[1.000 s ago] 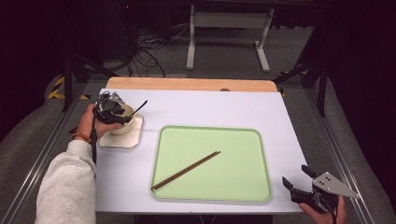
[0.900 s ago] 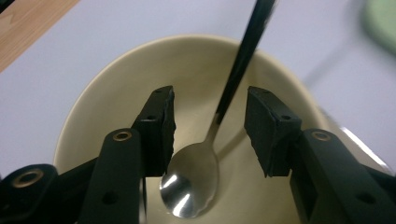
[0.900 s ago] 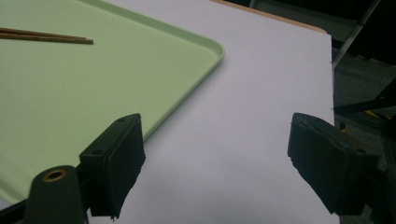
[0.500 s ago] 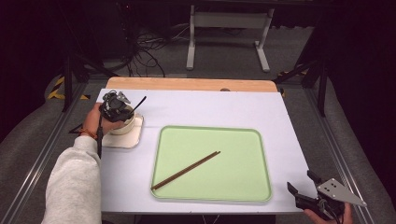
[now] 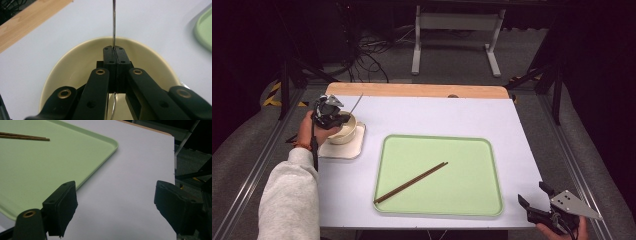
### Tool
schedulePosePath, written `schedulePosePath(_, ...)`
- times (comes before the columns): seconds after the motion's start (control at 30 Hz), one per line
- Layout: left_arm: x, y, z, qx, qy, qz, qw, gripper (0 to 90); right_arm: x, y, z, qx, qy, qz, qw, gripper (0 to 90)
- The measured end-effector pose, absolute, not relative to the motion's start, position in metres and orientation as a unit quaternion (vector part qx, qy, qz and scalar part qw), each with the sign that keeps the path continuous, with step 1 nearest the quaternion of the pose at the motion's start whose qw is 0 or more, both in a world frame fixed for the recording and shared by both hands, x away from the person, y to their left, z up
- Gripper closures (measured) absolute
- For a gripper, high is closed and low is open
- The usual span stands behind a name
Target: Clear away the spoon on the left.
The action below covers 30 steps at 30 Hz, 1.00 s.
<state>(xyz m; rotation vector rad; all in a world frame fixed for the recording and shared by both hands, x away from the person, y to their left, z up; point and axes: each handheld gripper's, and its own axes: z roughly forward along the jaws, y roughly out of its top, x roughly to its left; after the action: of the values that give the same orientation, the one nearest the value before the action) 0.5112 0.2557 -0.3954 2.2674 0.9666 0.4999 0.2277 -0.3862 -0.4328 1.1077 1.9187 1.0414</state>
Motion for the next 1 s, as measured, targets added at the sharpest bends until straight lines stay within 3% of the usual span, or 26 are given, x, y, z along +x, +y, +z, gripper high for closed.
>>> schedulePosePath(0.63, 0.452, 0.258, -0.339, 0.805, 0.357, 0.195, 0.432, 90.0, 0.234, -0.385, -0.430, 0.423, 0.730, 0.418, 0.336, 19.0)
schedulePosePath(1.0, 0.419, 0.239, -0.326, 0.803, 0.330, 0.185, 0.460, 90.0, 0.233, -0.387, -0.430, 0.429, 0.724, 0.424, 0.334, 19.0)
